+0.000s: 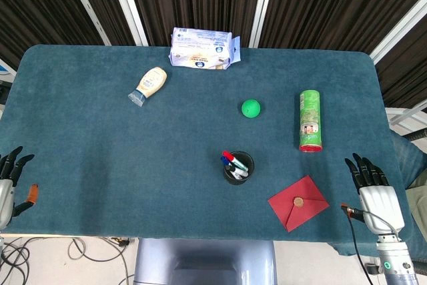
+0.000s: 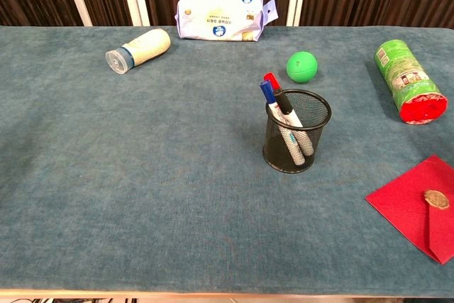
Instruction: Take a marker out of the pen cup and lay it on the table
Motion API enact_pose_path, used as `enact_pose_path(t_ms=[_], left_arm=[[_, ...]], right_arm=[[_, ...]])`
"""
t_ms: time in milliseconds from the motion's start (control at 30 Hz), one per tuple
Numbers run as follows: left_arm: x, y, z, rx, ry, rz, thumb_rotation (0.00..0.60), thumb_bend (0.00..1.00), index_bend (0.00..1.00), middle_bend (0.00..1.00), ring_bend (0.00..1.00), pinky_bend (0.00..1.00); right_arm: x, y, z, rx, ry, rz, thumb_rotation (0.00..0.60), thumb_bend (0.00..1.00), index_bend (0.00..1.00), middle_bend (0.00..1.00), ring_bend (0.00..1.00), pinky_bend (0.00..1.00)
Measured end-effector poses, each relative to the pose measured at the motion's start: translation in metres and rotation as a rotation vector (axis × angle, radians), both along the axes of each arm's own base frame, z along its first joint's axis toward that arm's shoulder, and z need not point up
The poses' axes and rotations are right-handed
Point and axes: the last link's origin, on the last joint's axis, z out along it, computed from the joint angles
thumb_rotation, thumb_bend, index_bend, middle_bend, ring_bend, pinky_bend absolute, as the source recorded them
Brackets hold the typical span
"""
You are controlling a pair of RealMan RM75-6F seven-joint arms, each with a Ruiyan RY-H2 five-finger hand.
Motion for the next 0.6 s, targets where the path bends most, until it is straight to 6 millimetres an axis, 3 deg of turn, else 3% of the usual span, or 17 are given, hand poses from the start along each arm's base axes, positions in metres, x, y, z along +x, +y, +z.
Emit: enact_pose_path(t_ms=[600], left_arm=[[0.0010, 0.0001, 0.0018, 0.011, -0.012, -0.009, 0.600, 0.42, 0.16, 0.04, 0.07, 0.04]], right_arm=[[0.0036, 0.0019, -0.0014, 0.011, -0.011, 0.007, 0.600, 0.19, 0.05, 0.00, 0.08, 0.16]])
